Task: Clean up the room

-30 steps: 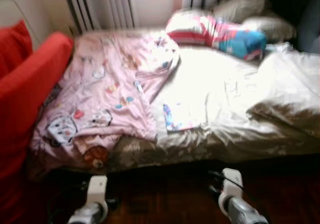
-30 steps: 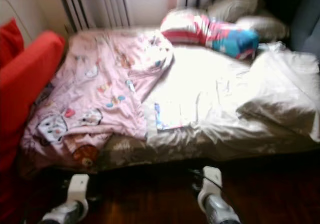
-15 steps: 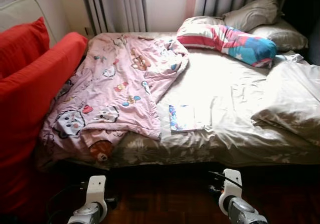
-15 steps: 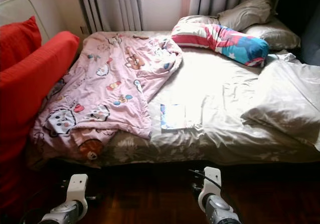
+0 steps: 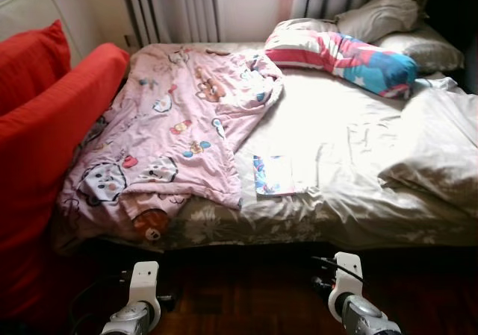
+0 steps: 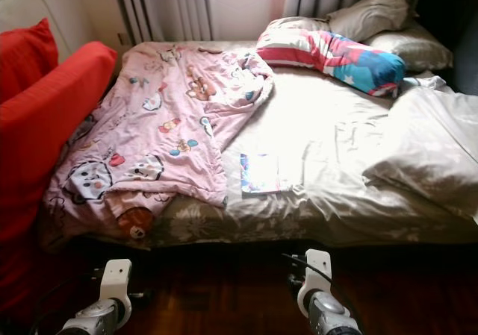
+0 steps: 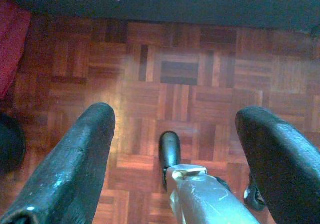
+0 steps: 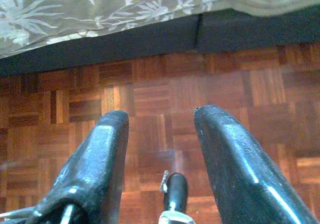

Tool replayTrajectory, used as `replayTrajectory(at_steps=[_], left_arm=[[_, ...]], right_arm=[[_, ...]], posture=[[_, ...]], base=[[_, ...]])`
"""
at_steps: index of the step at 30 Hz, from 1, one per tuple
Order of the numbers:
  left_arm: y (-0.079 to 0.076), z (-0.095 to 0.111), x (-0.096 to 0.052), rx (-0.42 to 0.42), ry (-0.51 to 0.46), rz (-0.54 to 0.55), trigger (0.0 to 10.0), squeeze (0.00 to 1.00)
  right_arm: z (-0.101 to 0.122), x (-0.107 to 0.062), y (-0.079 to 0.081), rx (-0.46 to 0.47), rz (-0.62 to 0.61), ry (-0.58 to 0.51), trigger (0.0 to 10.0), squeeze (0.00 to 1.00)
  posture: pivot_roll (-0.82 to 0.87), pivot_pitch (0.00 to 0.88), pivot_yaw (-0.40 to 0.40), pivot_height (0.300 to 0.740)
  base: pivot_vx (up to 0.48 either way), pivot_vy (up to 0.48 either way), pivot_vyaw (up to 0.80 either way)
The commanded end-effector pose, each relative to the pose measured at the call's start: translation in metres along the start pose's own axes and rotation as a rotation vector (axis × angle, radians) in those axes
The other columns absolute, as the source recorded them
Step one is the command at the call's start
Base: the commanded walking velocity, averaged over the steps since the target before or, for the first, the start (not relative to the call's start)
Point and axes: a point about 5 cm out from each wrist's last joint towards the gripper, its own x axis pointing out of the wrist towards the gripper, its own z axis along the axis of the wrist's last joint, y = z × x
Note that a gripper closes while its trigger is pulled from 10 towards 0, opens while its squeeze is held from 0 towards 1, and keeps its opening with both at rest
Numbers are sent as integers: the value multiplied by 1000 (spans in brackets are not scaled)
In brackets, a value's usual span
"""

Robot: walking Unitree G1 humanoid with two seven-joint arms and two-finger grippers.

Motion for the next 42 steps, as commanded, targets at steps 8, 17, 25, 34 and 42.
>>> replayTrajectory(at_steps=[8, 17, 25, 34, 42], left_arm=[[3, -3, -1, 0, 14, 5, 10000, 0], [2, -3, -1, -3, 14, 4, 10000, 0], [3, -3, -1, -1, 14, 4, 10000, 0], [4, -3, -1, 19, 7, -4, 10000, 0], [6, -3, -1, 28, 1, -4, 10000, 0]], right_arm=[[3, 1, 4, -11, 10, 1, 10000, 0], [3, 1, 3, -8, 7, 0, 10000, 0], [4, 1, 4, 3, 6, -14, 10000, 0], [4, 1, 5, 9, 13, -30, 10000, 0], [4, 1, 7, 5, 17, -55, 10000, 0]], posture=[[69, 33, 3, 740], [61, 31, -3, 740], [61, 32, 0, 740], [52, 37, 13, 740], [48, 38, 29, 740]], base=[[257, 0, 61], [260, 0, 0], [262, 0, 0], [261, 0, 0], [263, 0, 400]])
